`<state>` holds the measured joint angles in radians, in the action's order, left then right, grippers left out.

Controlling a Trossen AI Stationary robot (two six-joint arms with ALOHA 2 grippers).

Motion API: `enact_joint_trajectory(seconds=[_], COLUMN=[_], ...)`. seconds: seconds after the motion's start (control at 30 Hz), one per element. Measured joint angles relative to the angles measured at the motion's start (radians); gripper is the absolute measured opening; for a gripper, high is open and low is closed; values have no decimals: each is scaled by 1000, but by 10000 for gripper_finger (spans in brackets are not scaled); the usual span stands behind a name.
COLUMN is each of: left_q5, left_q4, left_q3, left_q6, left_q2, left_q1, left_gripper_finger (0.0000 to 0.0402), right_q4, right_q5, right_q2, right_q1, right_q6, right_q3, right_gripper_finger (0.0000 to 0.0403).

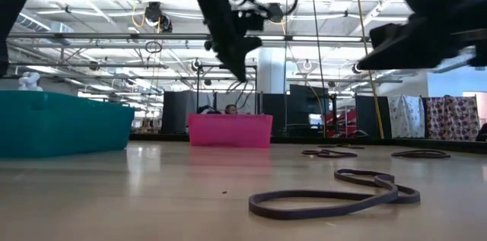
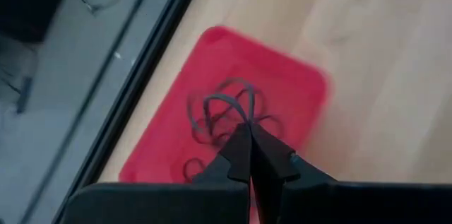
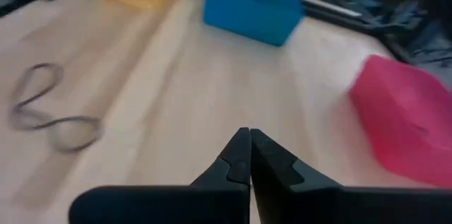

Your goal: Sort rubber bands into baskets

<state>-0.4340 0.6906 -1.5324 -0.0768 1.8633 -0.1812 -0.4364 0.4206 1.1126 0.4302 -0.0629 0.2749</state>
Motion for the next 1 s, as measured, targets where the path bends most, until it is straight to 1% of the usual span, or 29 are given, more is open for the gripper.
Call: enact_joint_trajectory(seconds=[0.1, 0.2, 0.3, 0.37, 0.5, 0.63, 0.77, 0.9, 1.0], left_q5=[71, 129, 214, 246, 250, 250, 250, 246, 246], left_q4=[5, 7, 7, 8, 8, 7, 7, 7, 7], left_q3=[10, 19, 30, 41, 54, 54, 54, 54, 54], left_q6=[37, 67, 88, 105, 110, 115, 198, 244, 274], left_q2=[4, 5, 5, 5, 5, 5, 5, 5, 5], left_q1=[-88, -149, -186, -195, -204, -199, -188, -191, -189], left_gripper_finger=[1, 1, 1, 1, 7, 13, 14, 15, 18], right_q4=[-10, -9, -7, -4, 8, 61, 80, 41, 43], right_q5=[-1, -3, -5, -7, -7, -8, -8, -8, -8], right_q2=[0, 0, 0, 0, 0, 0, 0, -1, -1], right_q1=[-67, -130, -176, -198, -247, -272, -273, -272, -272], right_q6=[-13, -13, -5, -5, -2, 62, 151, 178, 214], right_q3=[0, 0, 0, 0, 0, 0, 0, 0, 0], right_gripper_finger=[0, 0, 0, 0, 0, 0, 0, 0, 0])
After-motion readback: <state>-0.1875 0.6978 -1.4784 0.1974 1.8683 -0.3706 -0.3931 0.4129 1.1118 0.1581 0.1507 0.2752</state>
